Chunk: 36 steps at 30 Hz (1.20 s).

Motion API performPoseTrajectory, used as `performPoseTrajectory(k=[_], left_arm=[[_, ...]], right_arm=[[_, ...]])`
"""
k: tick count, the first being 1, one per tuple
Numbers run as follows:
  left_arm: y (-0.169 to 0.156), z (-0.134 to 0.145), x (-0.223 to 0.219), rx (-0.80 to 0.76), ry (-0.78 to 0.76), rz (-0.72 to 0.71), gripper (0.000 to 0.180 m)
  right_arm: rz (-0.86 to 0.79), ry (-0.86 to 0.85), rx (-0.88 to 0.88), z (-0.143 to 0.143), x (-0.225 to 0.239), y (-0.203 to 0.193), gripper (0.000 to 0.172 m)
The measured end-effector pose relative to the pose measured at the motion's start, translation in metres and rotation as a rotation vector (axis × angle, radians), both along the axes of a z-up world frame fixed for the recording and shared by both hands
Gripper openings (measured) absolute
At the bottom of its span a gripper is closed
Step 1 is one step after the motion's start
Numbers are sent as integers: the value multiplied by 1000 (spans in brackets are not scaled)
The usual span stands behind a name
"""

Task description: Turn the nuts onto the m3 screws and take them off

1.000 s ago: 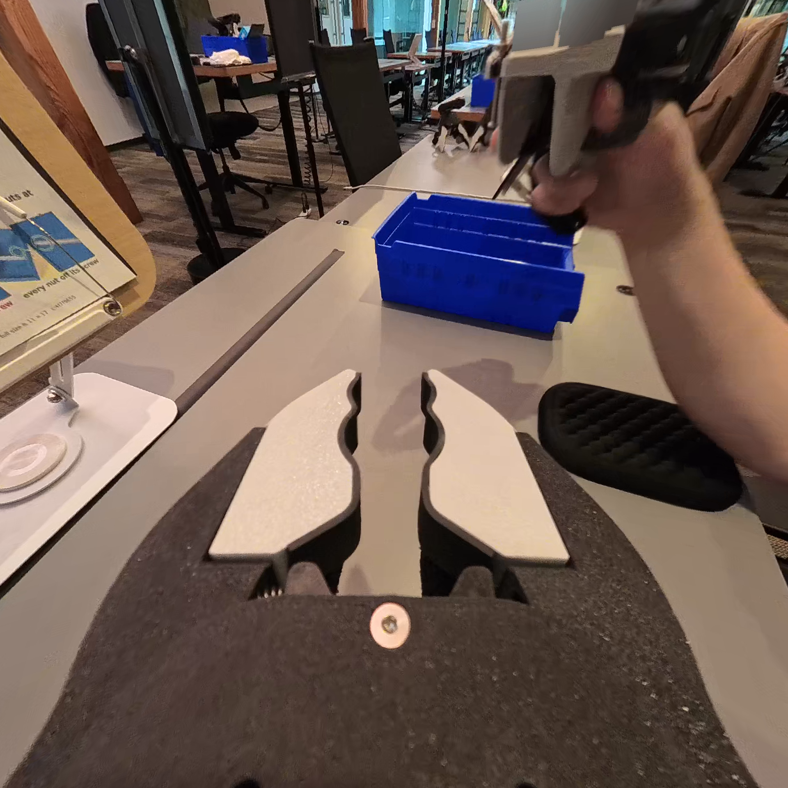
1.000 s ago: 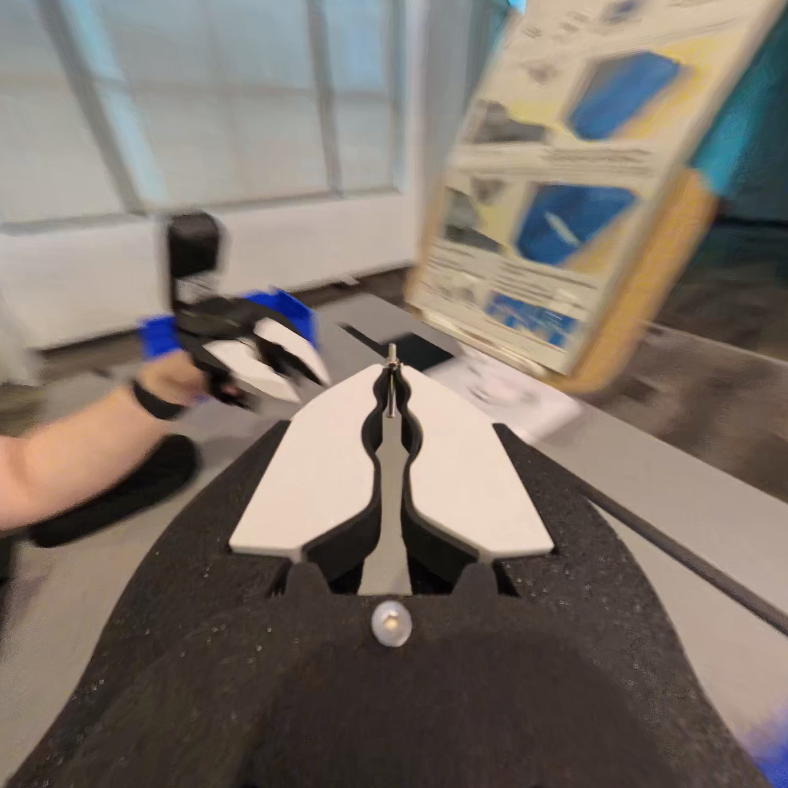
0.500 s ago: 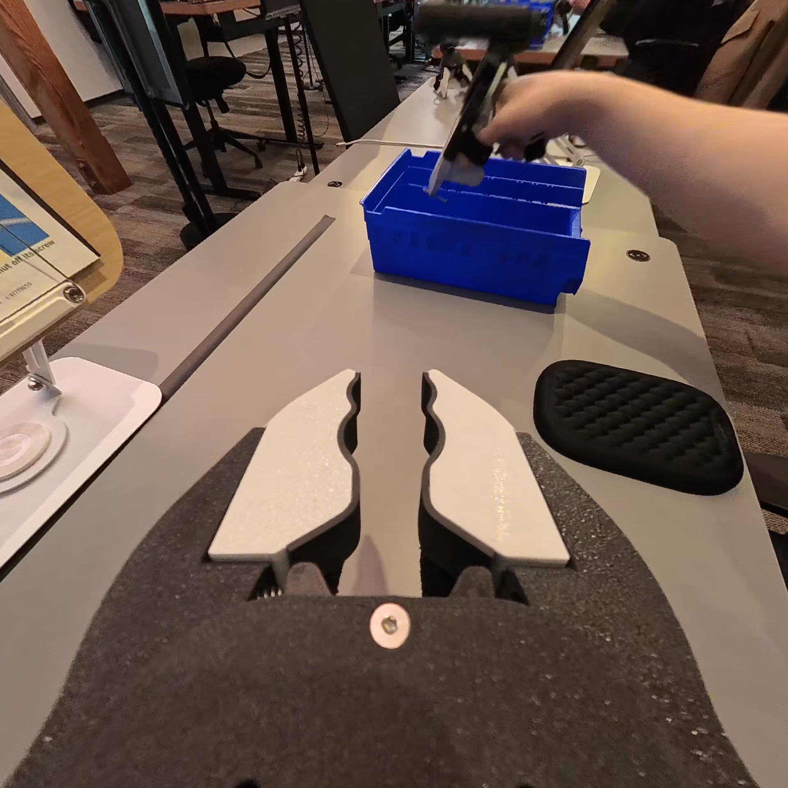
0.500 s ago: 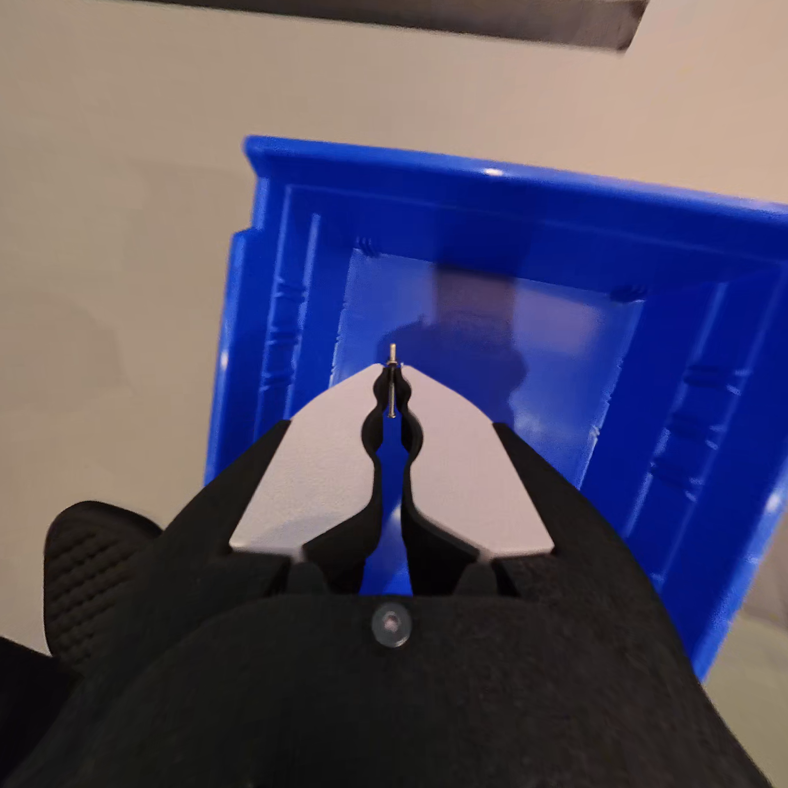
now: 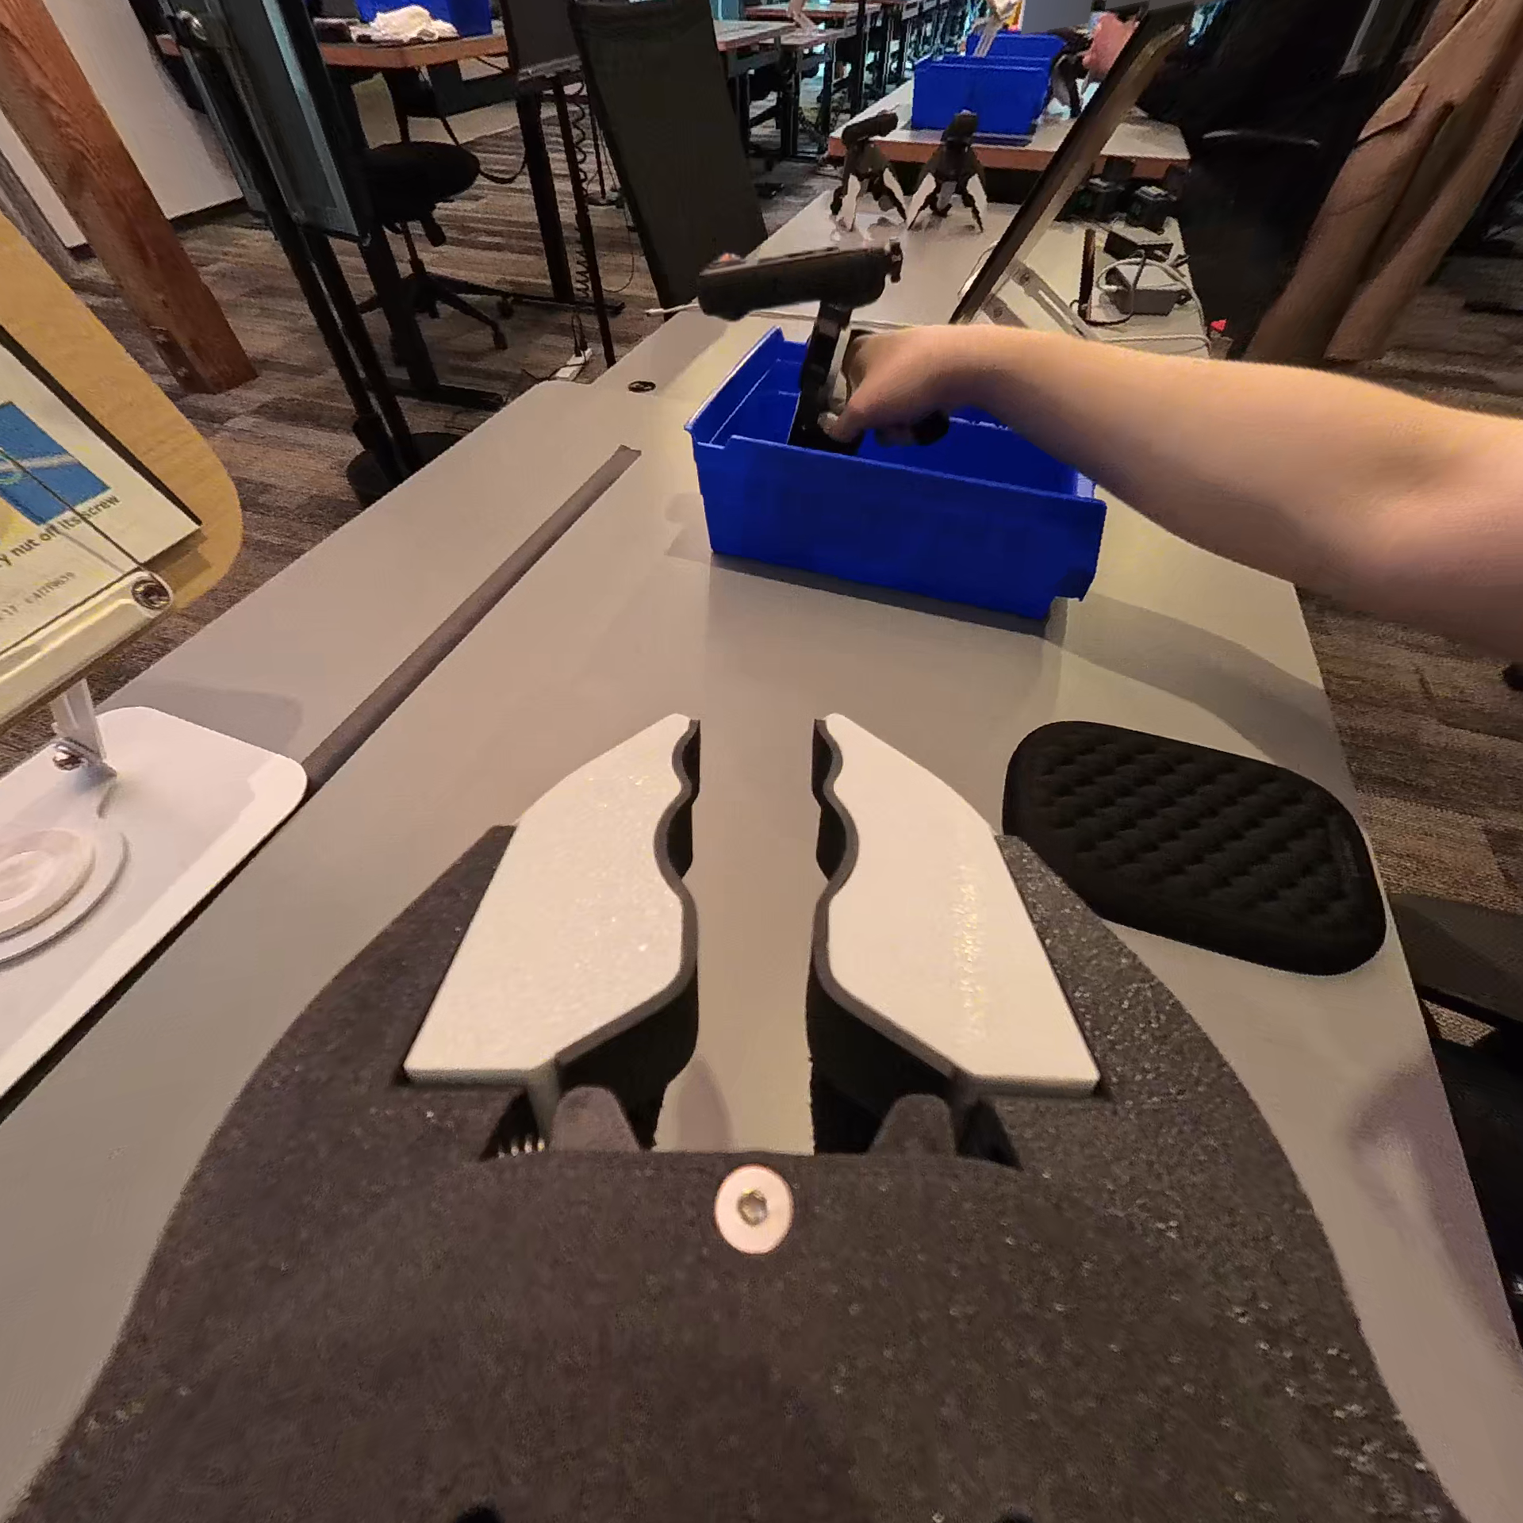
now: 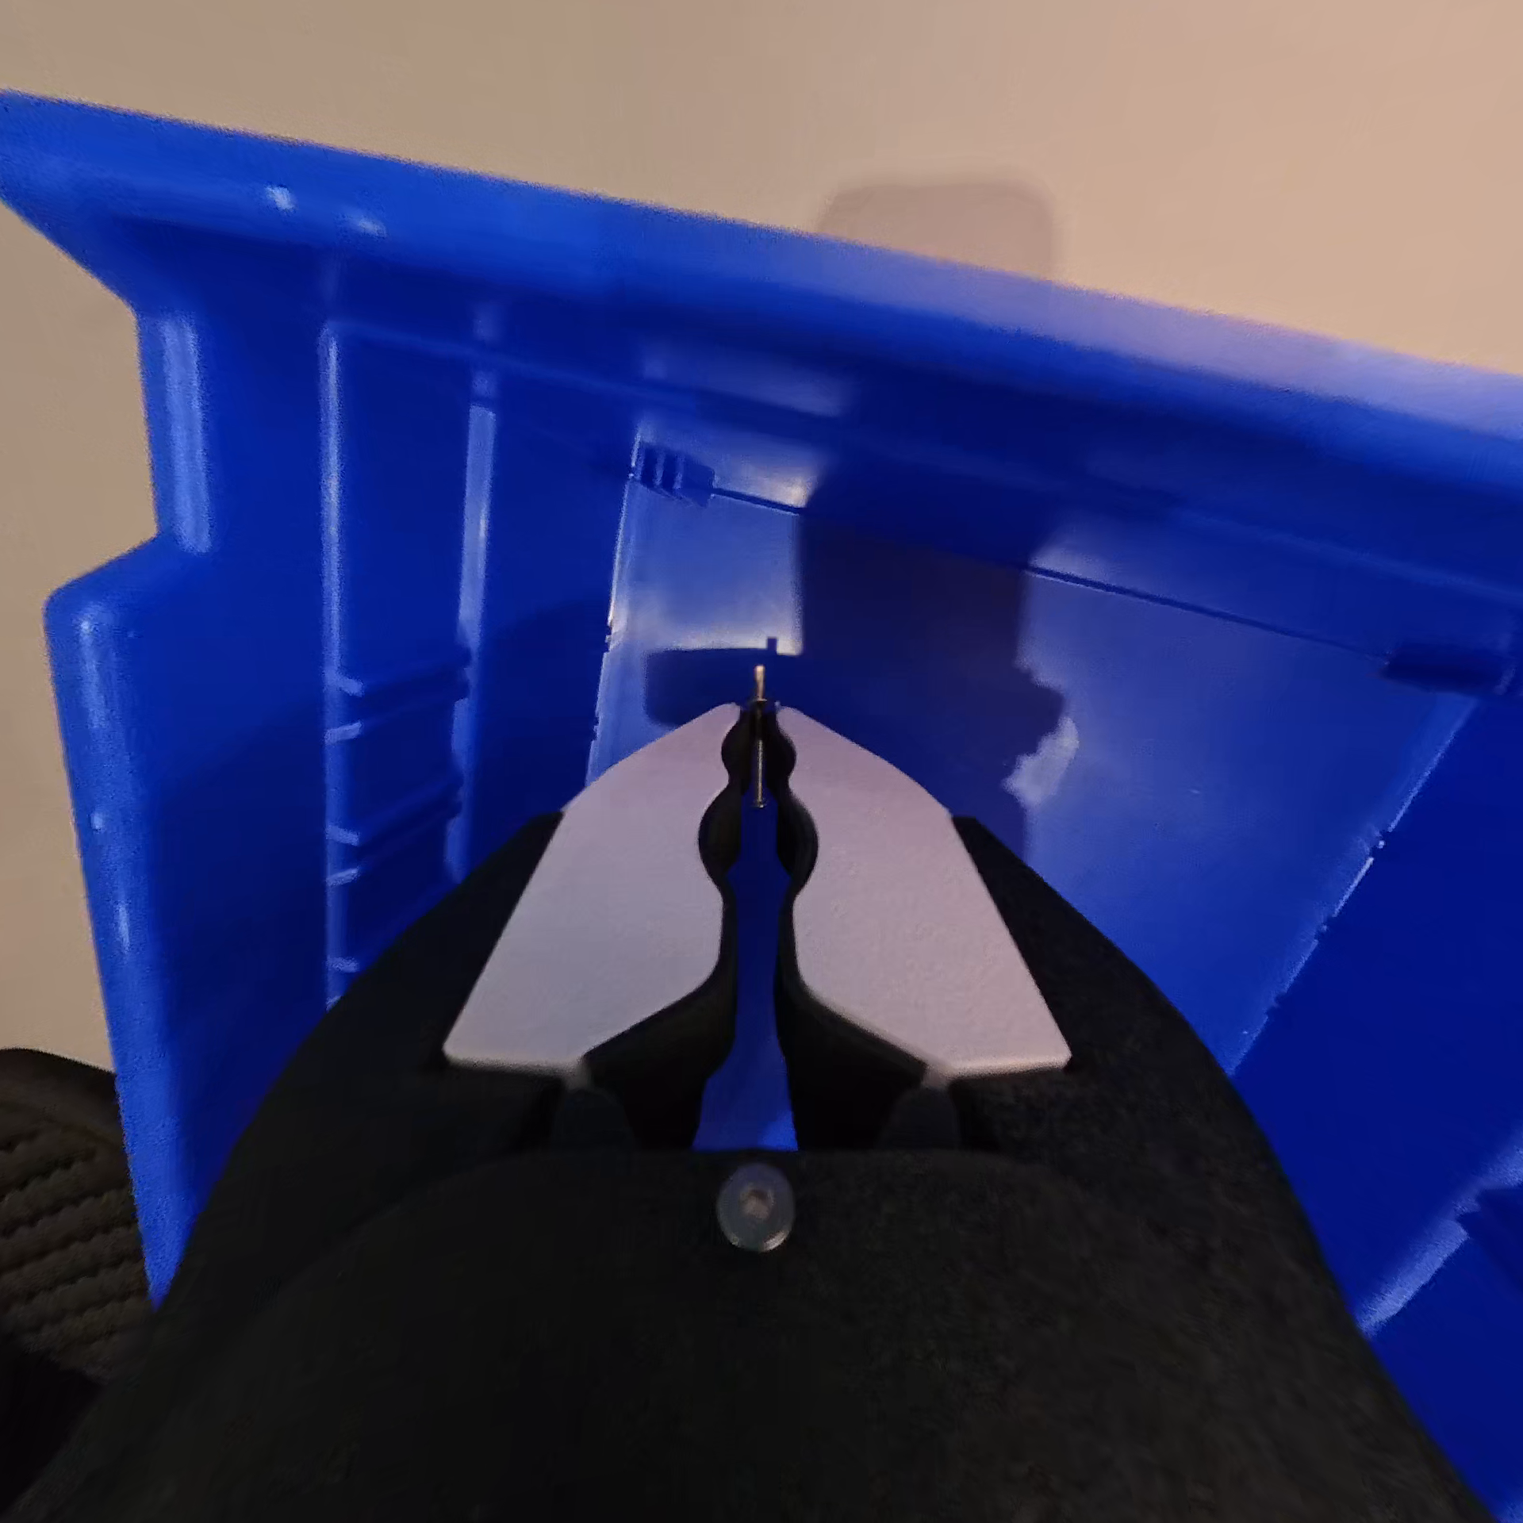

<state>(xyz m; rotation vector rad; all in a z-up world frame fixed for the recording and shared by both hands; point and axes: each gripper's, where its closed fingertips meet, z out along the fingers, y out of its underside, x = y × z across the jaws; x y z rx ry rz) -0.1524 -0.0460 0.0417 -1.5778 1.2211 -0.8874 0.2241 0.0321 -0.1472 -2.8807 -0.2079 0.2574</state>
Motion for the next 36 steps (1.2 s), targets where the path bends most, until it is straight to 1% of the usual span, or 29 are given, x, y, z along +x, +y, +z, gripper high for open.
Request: performPoseTrajectory(k=[5,10,13,14,17,20,22,24,26,28,30,32,34,36], left_arm=[[1,1,-2,-3,-3,8,25],[-2,3,-1,11,-1,5,25],[-3,5,-2,15,-1,7,25],[-3,6,-3,16,-4,8,25],[-5,12,-6,17,-20,6,25],[-11,24,-10,37,-46,1,25],[-13,30,-13,57,-54,6,25],[-13,35,-17,79,-59,22,25],[-12,39,-20,97,-59,40,25],[-11,41,-23,107,-58,51,25],[-11,42,-24,107,-54,61,25],[-11,43,-25,110,-48,69,25],[-10,44,-26,129,-42,91,24],[-6,44,-29,151,-27,122,25]], right_arm=[[3,-21,-19,-8,1,-4,3],[8,-52,8,-9,2,-2,3],[3,-42,18,-9,1,-2,4],[-3,-24,26,-9,-1,-2,7],[-42,38,66,-5,-3,-1,15],[-57,24,147,9,3,-1,14],[-76,-40,247,33,12,0,13],[-115,-101,390,74,19,3,11],[-165,-144,562,127,19,5,10],[-194,-174,751,188,8,4,10],[-190,-216,940,245,-12,-1,12],[-173,-268,1084,289,-38,-8,17],[-148,-284,1206,319,-69,-13,22],[-135,-266,1285,332,-101,-15,29]])
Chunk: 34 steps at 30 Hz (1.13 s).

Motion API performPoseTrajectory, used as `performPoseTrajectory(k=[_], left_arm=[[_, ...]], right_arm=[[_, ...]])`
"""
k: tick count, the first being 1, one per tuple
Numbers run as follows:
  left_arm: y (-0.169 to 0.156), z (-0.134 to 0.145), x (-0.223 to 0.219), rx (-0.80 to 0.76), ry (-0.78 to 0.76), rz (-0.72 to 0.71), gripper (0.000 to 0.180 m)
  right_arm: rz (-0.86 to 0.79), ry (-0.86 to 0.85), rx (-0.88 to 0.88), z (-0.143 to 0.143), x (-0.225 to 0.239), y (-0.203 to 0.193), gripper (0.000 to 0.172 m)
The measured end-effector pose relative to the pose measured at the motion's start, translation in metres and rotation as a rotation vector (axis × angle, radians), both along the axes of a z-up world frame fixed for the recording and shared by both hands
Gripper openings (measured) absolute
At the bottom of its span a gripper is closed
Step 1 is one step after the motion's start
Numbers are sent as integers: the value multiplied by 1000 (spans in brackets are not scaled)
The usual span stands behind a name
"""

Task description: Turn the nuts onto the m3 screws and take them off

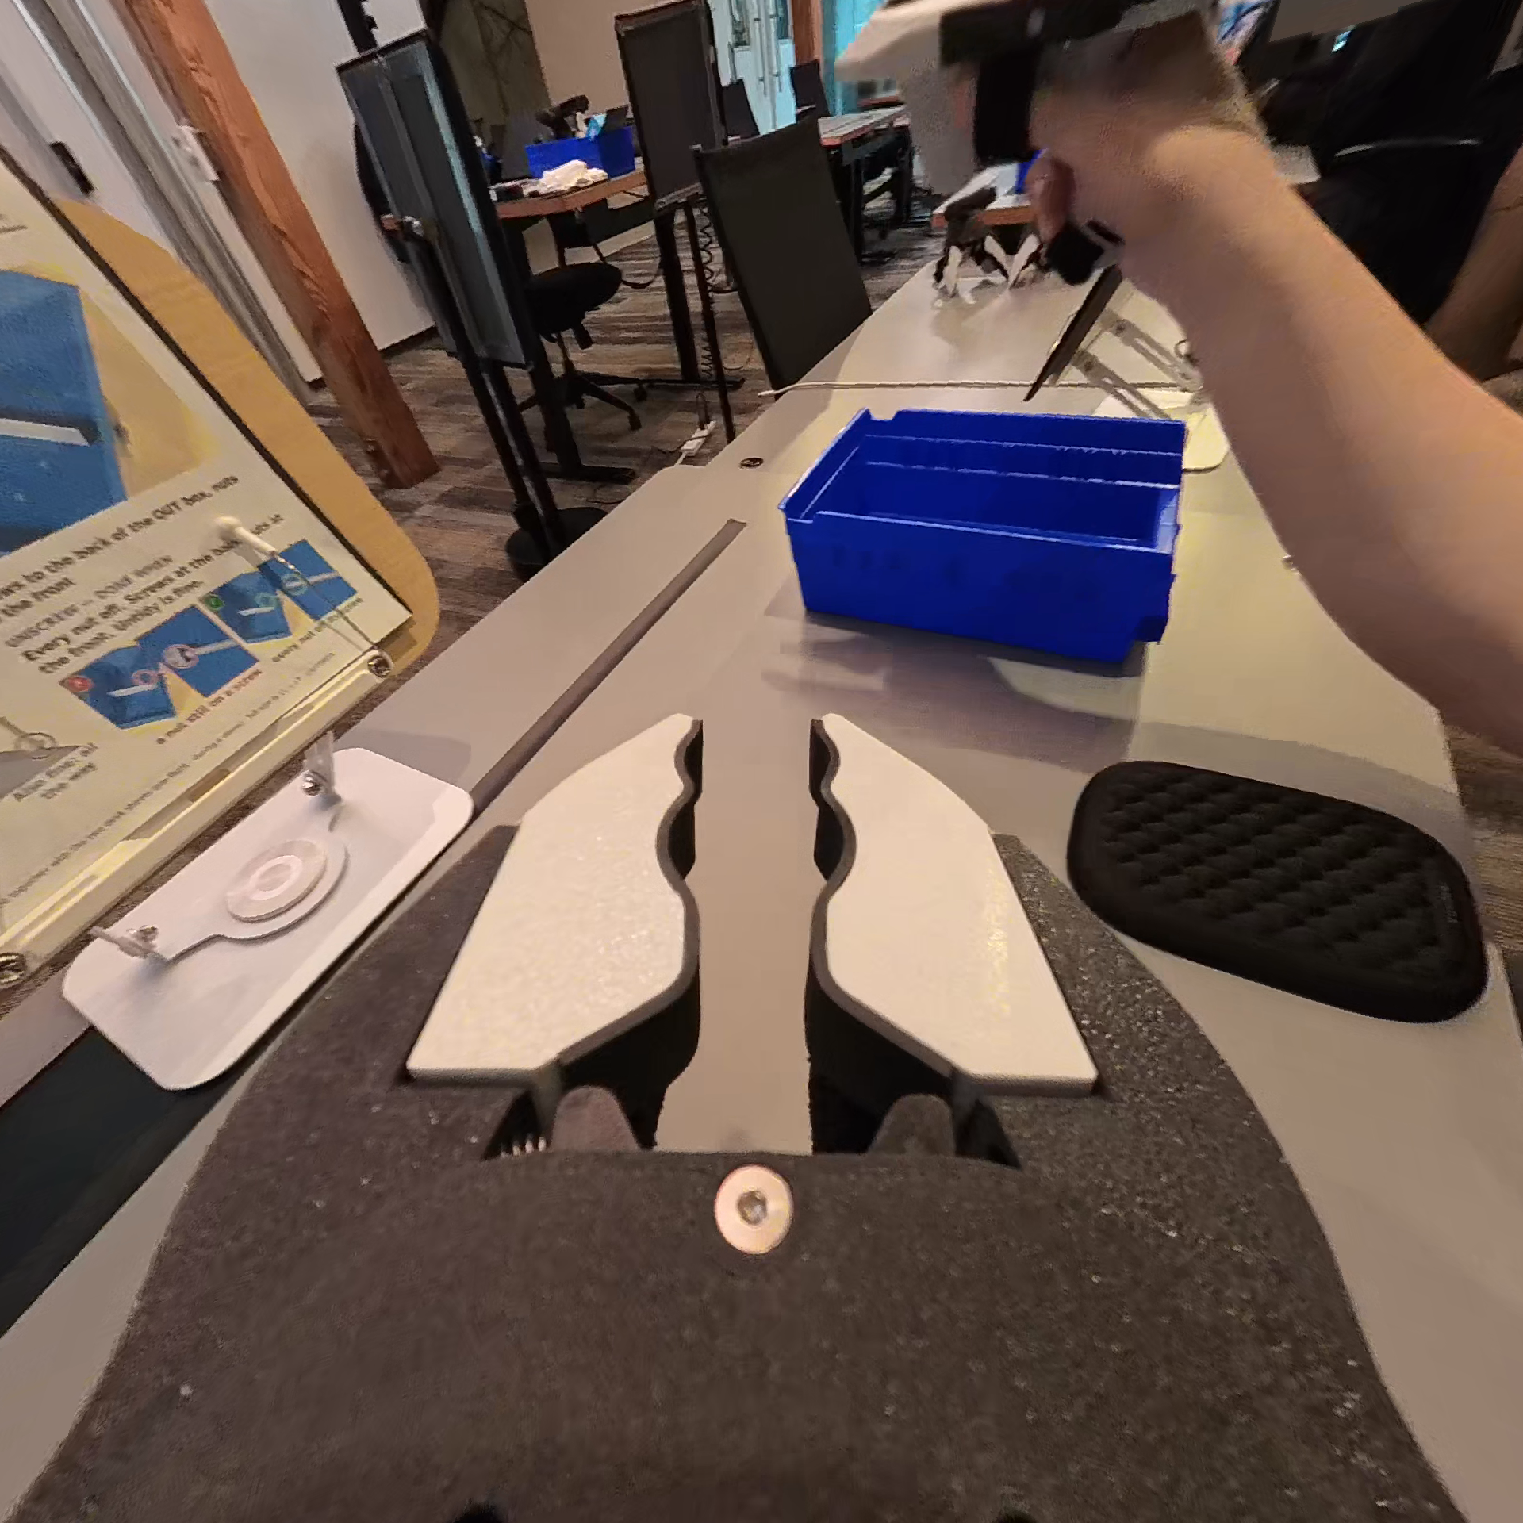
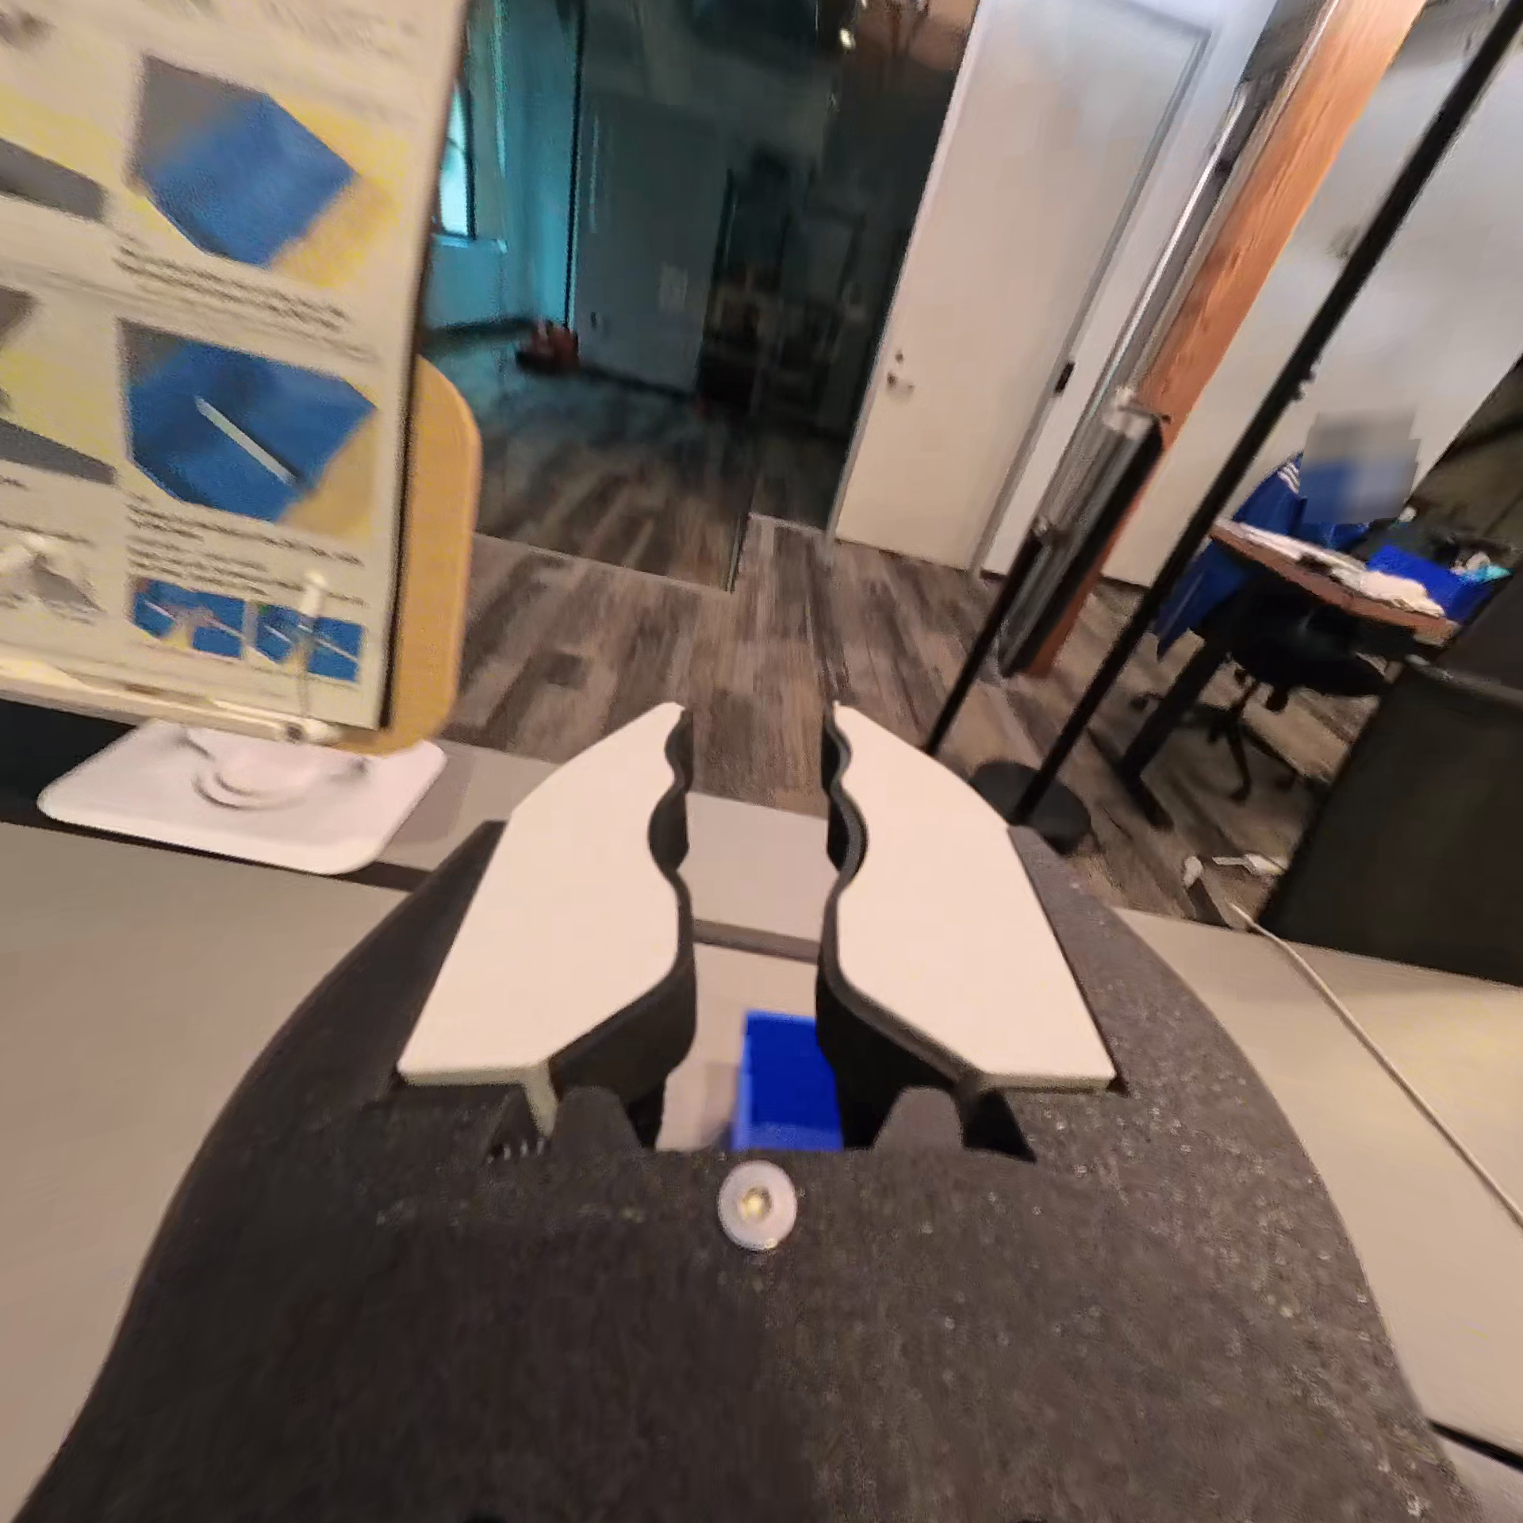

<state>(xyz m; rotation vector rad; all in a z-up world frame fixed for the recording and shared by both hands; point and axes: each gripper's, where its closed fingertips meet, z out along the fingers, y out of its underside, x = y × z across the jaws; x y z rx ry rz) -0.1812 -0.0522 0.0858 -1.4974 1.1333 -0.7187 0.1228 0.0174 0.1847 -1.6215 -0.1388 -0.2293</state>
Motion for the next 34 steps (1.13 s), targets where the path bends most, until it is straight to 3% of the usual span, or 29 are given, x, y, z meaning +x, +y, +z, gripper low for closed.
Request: performPoseTrajectory(k=[6,11,14,17,19,23,29,34], left_arm=[[13,-3,-7,-4,-2,64,25],[32,-8,-16,12,14,150,25],[44,-12,-22,17,12,197,25],[54,-15,-28,15,-1,238,26],[64,-15,-33,30,-17,282,26],[91,-19,-52,114,-31,453,32],[122,-34,-74,178,-39,649,37],[148,-69,-96,116,-46,780,44]], right_arm=[[12,59,123,-19,-73,13,49],[-34,81,144,-71,-102,28,34],[-46,48,167,-104,-109,39,35],[-54,68,80,-148,-107,51,43],[-58,87,38,-174,-102,54,37],[-90,76,-45,-210,-86,58,42],[-156,128,-95,-228,-67,61,48],[-197,105,-71,-223,-65,58,48]])
